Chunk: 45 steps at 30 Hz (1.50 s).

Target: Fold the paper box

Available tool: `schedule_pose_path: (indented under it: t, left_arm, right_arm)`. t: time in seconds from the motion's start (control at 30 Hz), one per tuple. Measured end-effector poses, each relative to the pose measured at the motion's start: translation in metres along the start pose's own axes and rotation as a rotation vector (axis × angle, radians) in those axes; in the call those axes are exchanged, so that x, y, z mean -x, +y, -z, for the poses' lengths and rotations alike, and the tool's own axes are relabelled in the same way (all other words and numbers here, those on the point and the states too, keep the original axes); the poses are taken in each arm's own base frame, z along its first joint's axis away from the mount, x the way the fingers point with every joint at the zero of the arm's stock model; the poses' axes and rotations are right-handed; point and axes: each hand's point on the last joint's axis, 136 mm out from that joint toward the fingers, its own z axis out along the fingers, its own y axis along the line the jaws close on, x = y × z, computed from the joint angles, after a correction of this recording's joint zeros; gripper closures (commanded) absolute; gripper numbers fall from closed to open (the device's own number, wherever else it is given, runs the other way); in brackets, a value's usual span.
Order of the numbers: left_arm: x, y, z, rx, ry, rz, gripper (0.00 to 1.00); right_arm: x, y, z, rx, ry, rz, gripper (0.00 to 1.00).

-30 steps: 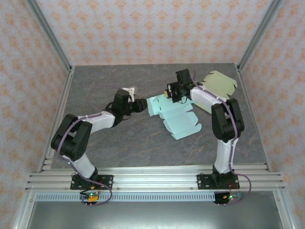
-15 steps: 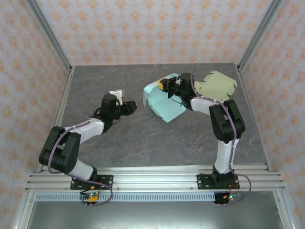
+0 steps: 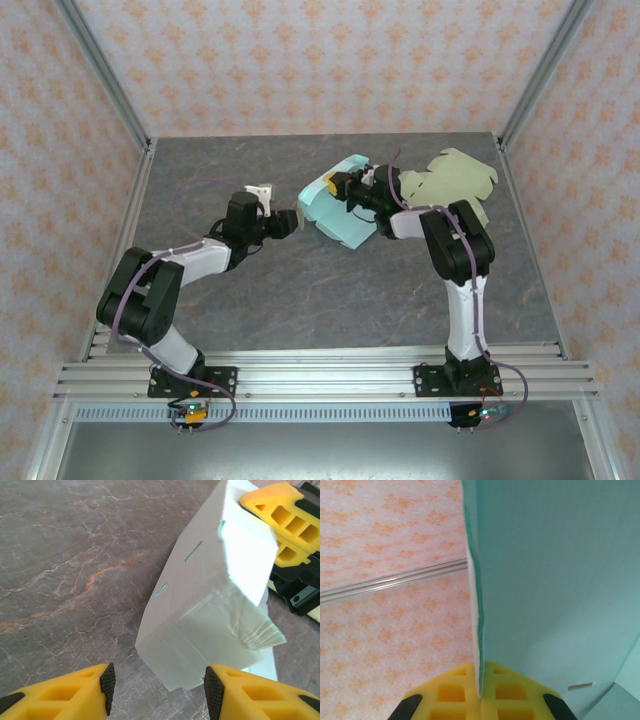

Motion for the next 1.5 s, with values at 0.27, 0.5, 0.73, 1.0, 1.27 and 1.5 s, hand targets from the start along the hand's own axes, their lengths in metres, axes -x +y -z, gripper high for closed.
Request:
schedule_pose_path:
  t: [0.27, 0.5, 0.73, 1.0, 1.27, 1.5]
  left_arm:
    - [-0.013, -0.02, -0.029, -0.028, 0.069, -0.087, 0.63]
    - [-0.017, -0.028, -0.044, -0.037, 0.108, -0.128, 0.76]
    - [-0.024, -0.045, -0.054, -0.066, 0.129, -0.159, 0.77]
    - [-0.025, -0.066, -0.072, -0.077, 0.135, -0.169, 0.71]
    - [-0.023, -0.057, -0.079, -0.006, 0.103, -0.115, 0.58]
    - [-0.024, -0.052, -0.083, 0.018, 0.091, -0.097, 0.51]
  right_arm:
    - [-0.006, -0.011, 0.004, -0.001, 0.017, 0.06, 0.98]
    - [-0.003, -0.013, 0.008, 0.007, 0.007, 0.072, 0.99]
    - [-0.001, -0.016, 0.01, 0.01, -0.011, 0.073, 1.0]
    - [-0.003, -0.024, 0.016, 0.018, -0.033, 0.074, 1.0]
    - [0.002, -0.022, 0.021, 0.044, -0.099, 0.068, 1.0]
    - [0.004, -0.022, 0.028, 0.049, -0.146, 0.045, 1.0]
